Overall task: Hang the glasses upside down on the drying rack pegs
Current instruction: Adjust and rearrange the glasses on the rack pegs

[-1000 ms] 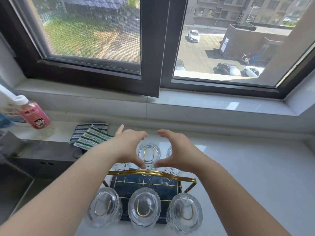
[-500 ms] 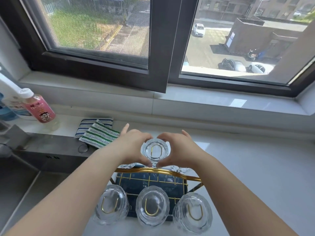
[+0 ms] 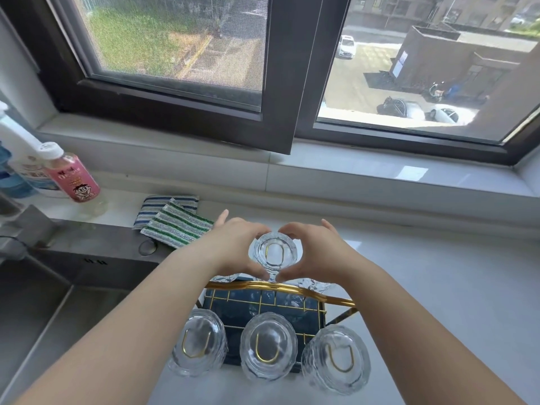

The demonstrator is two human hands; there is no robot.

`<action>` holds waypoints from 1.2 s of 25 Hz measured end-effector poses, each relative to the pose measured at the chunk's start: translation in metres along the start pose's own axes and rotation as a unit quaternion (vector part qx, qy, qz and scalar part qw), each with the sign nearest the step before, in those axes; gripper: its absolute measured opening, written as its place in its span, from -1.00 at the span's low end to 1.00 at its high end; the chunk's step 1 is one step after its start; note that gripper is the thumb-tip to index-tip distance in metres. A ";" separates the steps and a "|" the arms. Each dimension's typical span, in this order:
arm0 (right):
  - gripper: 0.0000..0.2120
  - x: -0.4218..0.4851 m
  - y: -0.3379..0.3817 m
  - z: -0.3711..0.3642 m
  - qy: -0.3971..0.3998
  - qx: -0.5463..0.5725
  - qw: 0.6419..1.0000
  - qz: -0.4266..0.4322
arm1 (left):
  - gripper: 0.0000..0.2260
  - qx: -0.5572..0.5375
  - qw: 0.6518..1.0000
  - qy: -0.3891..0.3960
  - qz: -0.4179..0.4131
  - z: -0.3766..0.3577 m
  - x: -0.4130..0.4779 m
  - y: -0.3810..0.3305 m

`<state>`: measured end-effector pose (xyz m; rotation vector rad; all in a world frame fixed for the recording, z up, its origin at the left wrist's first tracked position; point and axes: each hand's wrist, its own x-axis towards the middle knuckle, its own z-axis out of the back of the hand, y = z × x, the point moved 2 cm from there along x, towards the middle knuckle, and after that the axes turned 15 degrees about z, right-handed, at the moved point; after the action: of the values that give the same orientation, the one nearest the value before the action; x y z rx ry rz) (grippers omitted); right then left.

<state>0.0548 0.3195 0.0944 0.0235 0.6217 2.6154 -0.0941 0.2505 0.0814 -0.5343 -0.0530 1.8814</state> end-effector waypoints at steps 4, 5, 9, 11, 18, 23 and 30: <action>-0.22 0.000 0.000 -0.001 0.002 0.006 1.000 -0.004 | -0.25 -0.007 1.000 -0.004 0.005 0.001 -0.003 0.000; -0.21 -0.001 0.000 -0.001 0.003 0.011 1.000 -0.005 | -0.23 -0.008 1.000 -0.010 0.009 0.002 -0.005 0.003; -0.14 -0.001 0.003 0.008 -0.019 0.045 0.999 -0.003 | -0.12 -0.106 0.992 -0.035 0.058 0.012 -0.021 0.038; -0.20 0.007 0.012 0.012 -0.040 0.055 0.998 0.017 | -0.08 -0.190 0.978 -0.019 0.078 0.014 -0.030 0.059; -0.17 0.046 0.053 -0.012 0.048 -0.017 0.995 0.085 | -0.24 -0.283 0.956 -0.001 0.078 -0.006 -0.039 0.088; -0.22 0.055 0.055 -0.018 0.030 -0.028 0.996 0.079 | -0.41 -0.335 0.939 -0.020 0.074 -0.016 -0.038 0.091; -0.24 0.055 0.055 -0.019 0.027 -0.016 0.996 0.086 | -0.48 -0.332 0.937 -0.049 0.097 -0.014 -0.040 0.094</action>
<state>-0.0200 0.2915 0.0960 -0.0036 0.6212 2.8002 -0.1605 0.1756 0.0551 -0.9274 -0.7475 2.0669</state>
